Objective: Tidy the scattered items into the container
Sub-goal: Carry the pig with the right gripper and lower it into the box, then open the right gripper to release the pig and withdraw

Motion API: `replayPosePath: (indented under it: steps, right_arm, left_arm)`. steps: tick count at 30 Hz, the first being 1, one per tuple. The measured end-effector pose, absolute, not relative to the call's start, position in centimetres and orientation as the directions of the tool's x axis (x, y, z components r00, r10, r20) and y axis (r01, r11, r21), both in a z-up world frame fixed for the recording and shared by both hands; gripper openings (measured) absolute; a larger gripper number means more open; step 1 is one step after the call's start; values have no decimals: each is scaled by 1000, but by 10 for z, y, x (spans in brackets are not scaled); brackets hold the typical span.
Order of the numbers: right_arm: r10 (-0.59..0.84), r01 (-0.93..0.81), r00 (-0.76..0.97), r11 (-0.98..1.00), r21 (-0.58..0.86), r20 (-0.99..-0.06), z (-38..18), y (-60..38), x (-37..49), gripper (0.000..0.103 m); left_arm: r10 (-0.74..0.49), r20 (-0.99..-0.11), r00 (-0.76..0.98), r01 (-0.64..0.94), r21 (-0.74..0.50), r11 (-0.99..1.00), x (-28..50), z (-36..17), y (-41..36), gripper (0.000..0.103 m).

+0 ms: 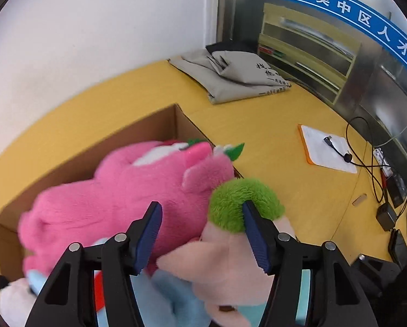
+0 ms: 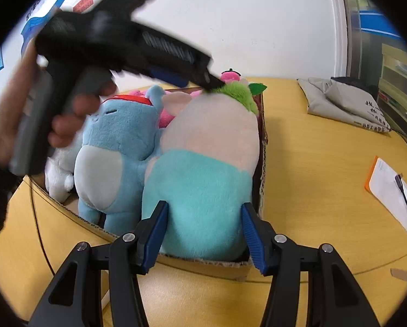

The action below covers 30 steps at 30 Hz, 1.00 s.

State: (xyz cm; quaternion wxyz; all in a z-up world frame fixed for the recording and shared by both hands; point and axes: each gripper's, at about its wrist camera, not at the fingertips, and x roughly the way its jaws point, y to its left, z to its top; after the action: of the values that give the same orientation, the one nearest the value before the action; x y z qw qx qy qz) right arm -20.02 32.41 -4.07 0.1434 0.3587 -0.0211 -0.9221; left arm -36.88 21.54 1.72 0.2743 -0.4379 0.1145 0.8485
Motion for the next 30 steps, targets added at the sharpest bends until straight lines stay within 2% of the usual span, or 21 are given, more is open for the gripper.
replayPosePath:
  steps: [3, 5, 7, 8, 9, 12, 15, 20, 21, 25, 30]
  right_arm:
    - [-279, 248, -693, -958, 143, -665, -42, 328, -200, 53]
    - [-278, 236, -691, -959, 156, -667, -40, 328, -199, 55]
    - [-289, 233, -690, -957, 174, -663, -38, 327, -195, 67]
    - [-301, 237, -696, -953, 187, -652, -35, 325, -190, 80]
    - [-303, 238, -703, -953, 189, -643, -32, 323, -186, 83]
    - [-273, 231, -748, -962, 148, -605, -20, 315, -163, 83]
    - [-297, 240, -757, -955, 175, -582, -13, 312, -134, 83]
    - [-283, 216, -747, -959, 183, -602, -13, 303, -94, 83]
    - [-278, 209, -742, -961, 183, -610, -13, 300, -89, 83]
    - [-247, 186, -745, -969, 163, -620, -12, 288, -63, 83]
    - [-235, 180, -756, -972, 152, -611, -10, 266, -40, 83]
  left_arm:
    - [346, -819, -458, -551, -44, -833, -374, 0, 223, 65]
    - [303, -816, -493, -548, 20, -836, -370, -8, 232, 66]
    - [278, -810, -516, -529, 46, -847, -369, -11, 237, 68]
    - [276, -809, -519, -520, 42, -853, -370, -10, 237, 69]
    - [280, -808, -519, -513, 32, -858, -370, -8, 235, 69]
    - [341, -783, -520, -496, -48, -867, -360, 14, 214, 69]
    - [389, -765, -514, -485, -115, -867, -335, 41, 188, 72]
    - [394, -665, -635, -447, -99, -889, -231, 88, 114, 97]
    - [389, -658, -644, -442, -95, -892, -211, 90, 100, 98]
    - [295, -672, -680, -367, -37, -929, -126, 80, 39, 101]
    - [250, -711, -657, -290, -67, -955, -64, 44, -1, 101]
